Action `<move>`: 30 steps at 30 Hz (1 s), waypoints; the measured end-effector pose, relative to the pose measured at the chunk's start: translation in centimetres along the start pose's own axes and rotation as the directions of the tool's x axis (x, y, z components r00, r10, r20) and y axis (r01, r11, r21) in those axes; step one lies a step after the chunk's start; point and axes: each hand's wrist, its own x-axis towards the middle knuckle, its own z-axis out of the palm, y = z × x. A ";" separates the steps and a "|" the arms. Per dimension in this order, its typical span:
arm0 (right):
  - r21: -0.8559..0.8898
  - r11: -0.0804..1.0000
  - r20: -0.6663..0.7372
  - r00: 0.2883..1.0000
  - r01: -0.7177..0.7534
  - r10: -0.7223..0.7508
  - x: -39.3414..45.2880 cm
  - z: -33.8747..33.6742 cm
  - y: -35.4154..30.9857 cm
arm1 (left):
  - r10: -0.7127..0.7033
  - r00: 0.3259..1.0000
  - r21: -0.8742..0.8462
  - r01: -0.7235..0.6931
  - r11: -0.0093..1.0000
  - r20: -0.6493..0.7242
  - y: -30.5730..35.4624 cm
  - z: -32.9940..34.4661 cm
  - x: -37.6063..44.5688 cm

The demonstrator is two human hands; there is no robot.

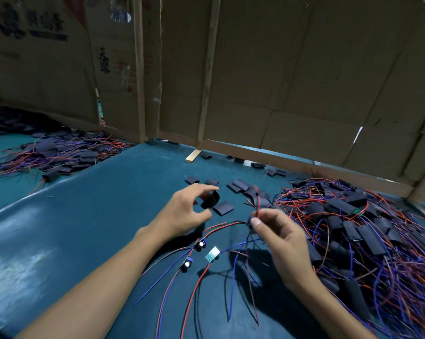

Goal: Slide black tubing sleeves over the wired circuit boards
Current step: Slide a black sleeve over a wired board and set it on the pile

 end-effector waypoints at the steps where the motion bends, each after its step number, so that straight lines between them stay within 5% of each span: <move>1: 0.087 0.996 -0.024 1.000 -0.012 0.014 0.3 -0.3 -0.3 | 0.035 0.999 0.019 -0.036 0.999 0.009 0.1 0.1 0.1; 12: 0.627 0.777 -0.125 0.978 -0.051 0.165 2.1 -1.8 -1.7 | 0.143 0.990 0.064 -0.143 0.988 0.003 0.4 0.0 0.1; 30: 0.711 0.703 -0.190 0.958 -0.016 0.214 2.6 -3.8 -2.3 | 0.217 0.964 0.042 -0.226 0.973 0.154 1.1 0.5 0.0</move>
